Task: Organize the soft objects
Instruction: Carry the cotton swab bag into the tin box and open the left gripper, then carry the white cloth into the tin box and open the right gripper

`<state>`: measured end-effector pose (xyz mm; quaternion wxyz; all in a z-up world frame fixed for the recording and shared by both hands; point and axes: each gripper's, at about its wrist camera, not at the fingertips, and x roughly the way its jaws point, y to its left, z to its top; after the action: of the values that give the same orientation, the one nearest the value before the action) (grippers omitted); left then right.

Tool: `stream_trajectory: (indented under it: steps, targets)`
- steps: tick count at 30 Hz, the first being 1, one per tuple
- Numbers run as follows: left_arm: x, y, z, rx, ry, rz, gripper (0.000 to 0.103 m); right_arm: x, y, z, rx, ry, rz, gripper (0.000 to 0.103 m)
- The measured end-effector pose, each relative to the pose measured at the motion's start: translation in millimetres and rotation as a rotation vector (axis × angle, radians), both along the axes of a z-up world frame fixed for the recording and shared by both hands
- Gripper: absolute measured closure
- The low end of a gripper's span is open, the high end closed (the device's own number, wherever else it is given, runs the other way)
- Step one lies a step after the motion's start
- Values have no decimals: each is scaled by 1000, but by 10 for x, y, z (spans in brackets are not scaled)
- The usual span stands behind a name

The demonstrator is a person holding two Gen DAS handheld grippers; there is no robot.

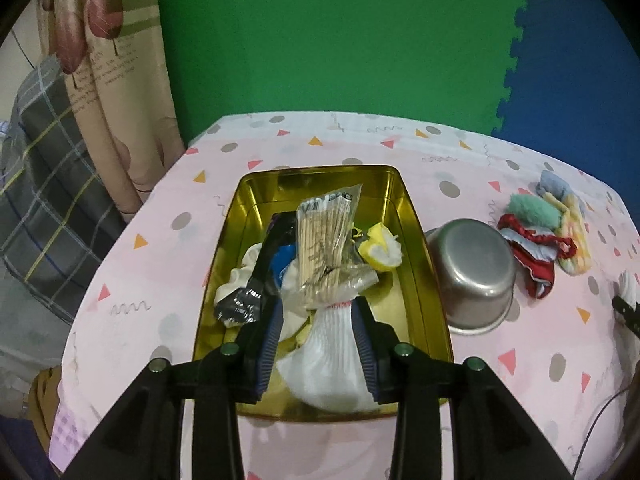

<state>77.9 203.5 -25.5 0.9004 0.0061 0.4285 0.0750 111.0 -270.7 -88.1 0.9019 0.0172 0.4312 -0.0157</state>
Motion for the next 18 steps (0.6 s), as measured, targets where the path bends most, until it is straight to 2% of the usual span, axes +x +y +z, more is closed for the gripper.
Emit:
stream_trajectory:
  steps: [4, 11, 18]
  targets:
    - [-119, -9, 7, 34, -23, 3, 67, 3, 41, 5, -29, 0, -2, 57]
    - [-234, 63, -120, 24, -12, 27, 67, 2, 104, 24, -68, 4, -2, 65]
    - [-359, 64, -131, 72, -62, 45, 67, 9, 234, 93, -82, 20, 10, 67]
